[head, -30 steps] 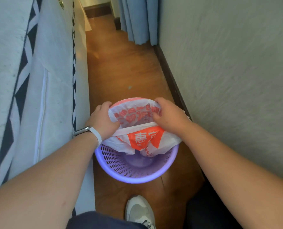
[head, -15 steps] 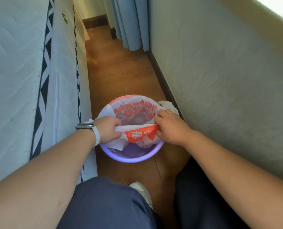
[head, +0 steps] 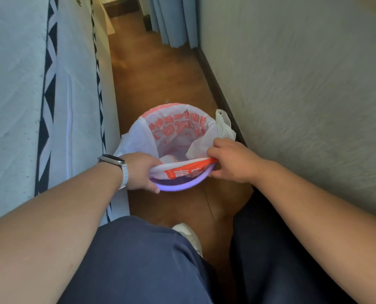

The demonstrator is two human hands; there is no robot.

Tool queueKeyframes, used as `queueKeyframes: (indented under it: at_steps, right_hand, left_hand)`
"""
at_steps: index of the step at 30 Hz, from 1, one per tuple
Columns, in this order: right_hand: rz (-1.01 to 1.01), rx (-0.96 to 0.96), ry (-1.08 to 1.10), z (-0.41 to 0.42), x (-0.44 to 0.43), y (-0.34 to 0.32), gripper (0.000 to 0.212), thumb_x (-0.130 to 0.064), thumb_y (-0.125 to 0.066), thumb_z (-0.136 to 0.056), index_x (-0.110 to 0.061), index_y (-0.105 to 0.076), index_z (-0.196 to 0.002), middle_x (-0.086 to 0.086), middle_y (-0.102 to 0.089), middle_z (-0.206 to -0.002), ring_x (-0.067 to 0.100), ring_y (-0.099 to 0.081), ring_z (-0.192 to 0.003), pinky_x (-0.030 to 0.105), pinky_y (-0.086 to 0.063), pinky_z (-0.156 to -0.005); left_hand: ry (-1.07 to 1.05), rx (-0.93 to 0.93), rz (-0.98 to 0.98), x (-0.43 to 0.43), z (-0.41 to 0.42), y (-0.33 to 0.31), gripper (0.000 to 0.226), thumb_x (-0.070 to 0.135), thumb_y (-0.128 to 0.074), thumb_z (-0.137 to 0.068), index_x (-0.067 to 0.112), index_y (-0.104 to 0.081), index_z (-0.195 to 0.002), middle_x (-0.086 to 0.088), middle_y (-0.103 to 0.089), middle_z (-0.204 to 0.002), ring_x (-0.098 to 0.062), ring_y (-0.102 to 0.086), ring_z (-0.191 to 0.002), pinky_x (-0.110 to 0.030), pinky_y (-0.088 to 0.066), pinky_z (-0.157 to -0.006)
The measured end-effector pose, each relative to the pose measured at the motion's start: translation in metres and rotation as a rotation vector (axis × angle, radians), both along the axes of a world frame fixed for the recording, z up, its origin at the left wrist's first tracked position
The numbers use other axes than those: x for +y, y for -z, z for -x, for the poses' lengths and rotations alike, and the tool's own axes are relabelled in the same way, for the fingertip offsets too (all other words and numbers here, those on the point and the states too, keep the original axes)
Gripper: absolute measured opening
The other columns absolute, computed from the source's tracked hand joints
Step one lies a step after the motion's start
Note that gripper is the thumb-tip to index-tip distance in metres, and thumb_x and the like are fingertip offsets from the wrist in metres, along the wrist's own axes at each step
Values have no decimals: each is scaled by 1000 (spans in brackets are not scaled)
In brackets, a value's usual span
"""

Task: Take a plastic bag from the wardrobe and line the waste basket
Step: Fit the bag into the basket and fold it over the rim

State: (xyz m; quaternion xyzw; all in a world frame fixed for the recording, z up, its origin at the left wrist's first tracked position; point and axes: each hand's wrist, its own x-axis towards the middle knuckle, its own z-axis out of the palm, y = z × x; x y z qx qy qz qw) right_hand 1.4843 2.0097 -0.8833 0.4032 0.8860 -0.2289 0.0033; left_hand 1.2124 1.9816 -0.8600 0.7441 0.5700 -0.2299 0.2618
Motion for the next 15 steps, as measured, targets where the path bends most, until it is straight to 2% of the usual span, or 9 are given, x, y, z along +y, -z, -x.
queueKeyframes:
  at_steps: [2, 4, 6, 9, 12, 15]
  right_hand:
    - [-27, 33, 41, 0, 6, 4, 17, -37, -66, -86, -27, -53, -88, -3, -47, -89, 19, -50, -84, 33, -39, -66]
    - [-57, 39, 81, 2, 13, 9, 12, -29, -64, -86, -18, -60, -91, 2, -52, -90, 25, -53, -84, 38, -45, -68]
    - [-84, 64, 130, 3, 20, 13, 11, -24, -62, -85, -13, -62, -88, 5, -54, -87, 29, -54, -83, 41, -47, -70]
    - [-151, 116, 198, 3, 34, 20, 12, -24, -61, -86, -12, -63, -84, 7, -57, -82, 29, -54, -79, 43, -47, -68]
    - [-177, 147, 237, 3, 46, 25, 13, -25, -62, -84, -12, -65, -83, 8, -59, -83, 31, -56, -81, 43, -48, -70]
    - [-131, 171, 245, 3, 51, 30, 14, -25, -63, -84, -13, -69, -86, 6, -61, -88, 30, -57, -86, 44, -50, -74]
  left_hand:
    - [17, -12, -80, 7, 2, 1, 32, 53, -70, -78, 36, -44, -89, 7, -57, -90, -15, -52, -80, -29, -42, -68]
    - [-5, -33, -195, 13, 3, 4, 26, 51, -67, -81, 32, -51, -88, 2, -62, -95, -19, -54, -84, -32, -44, -71]
    - [-64, -57, -351, 20, 3, 7, 25, 47, -67, -82, 25, -59, -91, 0, -62, -94, -23, -55, -88, -33, -44, -71]
    - [-243, -143, -564, 27, 2, 9, 16, 37, -66, -86, 22, -60, -84, 2, -57, -83, -26, -57, -84, -31, -39, -64]
    - [-544, -308, -525, 25, 4, 12, 13, 35, -66, -87, 24, -64, -83, 6, -62, -84, -17, -56, -82, -26, -38, -66]
    - [-584, -367, -389, 19, 8, 19, 7, 35, -66, -88, 29, -68, -88, 9, -64, -94, -10, -55, -88, -22, -38, -67]
